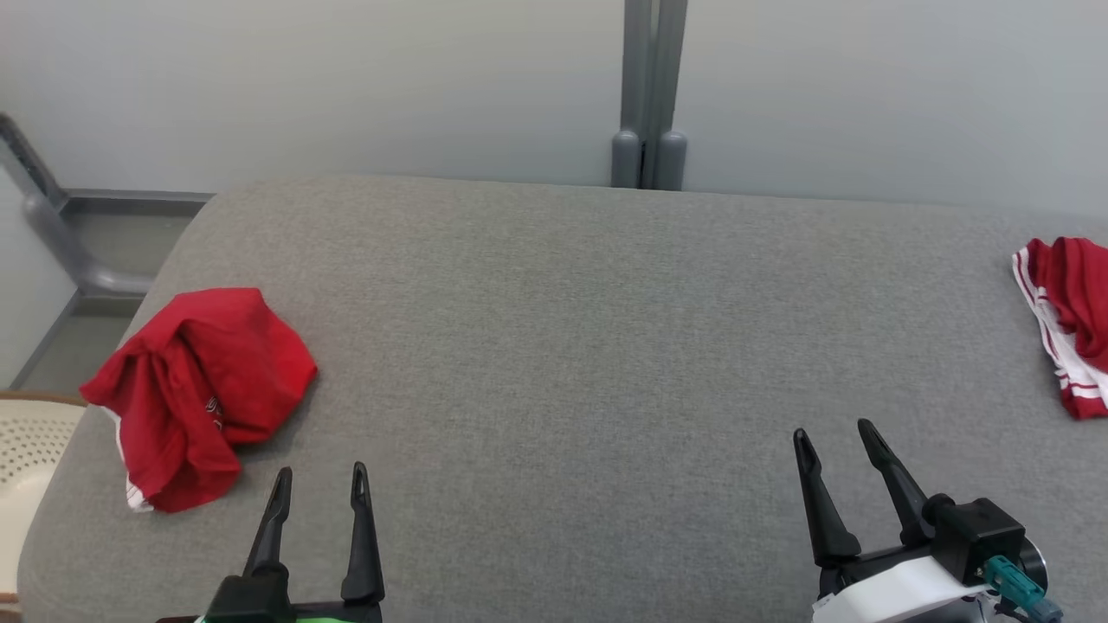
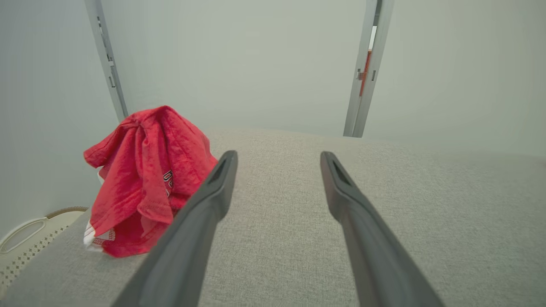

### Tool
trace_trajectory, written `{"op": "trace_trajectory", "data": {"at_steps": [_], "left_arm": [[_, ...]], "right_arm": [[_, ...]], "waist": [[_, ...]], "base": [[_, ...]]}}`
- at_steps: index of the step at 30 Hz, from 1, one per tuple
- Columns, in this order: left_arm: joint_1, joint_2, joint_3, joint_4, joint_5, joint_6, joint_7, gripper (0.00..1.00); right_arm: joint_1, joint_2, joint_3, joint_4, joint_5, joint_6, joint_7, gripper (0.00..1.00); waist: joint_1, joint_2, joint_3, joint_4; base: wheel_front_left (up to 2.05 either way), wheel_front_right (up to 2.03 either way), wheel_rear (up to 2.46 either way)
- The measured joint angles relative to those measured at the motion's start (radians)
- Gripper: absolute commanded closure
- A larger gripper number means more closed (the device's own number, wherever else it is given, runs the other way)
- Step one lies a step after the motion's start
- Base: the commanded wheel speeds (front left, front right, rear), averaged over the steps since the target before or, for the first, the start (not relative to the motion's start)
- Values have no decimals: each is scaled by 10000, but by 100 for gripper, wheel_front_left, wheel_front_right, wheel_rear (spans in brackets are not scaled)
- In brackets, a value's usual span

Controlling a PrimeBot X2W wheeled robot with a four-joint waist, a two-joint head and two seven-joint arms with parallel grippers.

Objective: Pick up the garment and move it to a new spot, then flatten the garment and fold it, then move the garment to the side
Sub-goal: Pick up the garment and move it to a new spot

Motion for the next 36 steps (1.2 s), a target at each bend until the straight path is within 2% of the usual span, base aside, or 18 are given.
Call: {"op": "trace_trajectory", "data": {"at_steps": [12,22,28,36], "left_arm": [[51,2,151,-10,-163,44,0,0],[73,2,238,-46,-144,-2,0,0],[114,2,322,-96,-127,-8,-2,0],[115,2,391,-148,-128,0,-2,0]], "right_arm": [[-45,107,293,92,25,0,0,0],[-25,184,291,98,36,0,0,0],[-31,217,339,96,36,0,0,0],[-33,192,399,107,38,0,0,0]], "waist": [[0,0,60,1700],[0,0,-9,2756],[1,0,19,3103],[1,0,143,3145]], "base": [[0,0,0],[0,0,0],[0,0,0],[0,0,0]]}}
